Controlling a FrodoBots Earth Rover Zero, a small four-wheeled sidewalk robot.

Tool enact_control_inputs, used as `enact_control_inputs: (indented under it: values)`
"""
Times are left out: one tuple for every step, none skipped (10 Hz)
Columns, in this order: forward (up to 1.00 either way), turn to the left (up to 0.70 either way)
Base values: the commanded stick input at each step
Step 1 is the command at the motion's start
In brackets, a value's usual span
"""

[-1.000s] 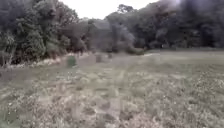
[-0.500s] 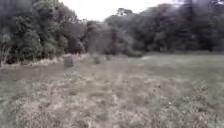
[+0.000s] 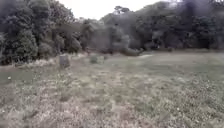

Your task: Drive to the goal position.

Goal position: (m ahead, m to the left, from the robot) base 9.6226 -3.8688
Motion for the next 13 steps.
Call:
enact_control_inputs:
  values:
    - [0.5,-0.06]
    - [0.5,0.0]
    - [0.5,0.0]
    - [0.5,0.0]
    - [0.5,0.0]
    - [0.5,0.0]
    - [0.5,0.0]
    - [0.5,0.0]
    - [0.5,0.0]
    - [0.5,0.0]
    - [0.5,0.0]
    - [0.5,0.0]
    - [0.5,0.0]
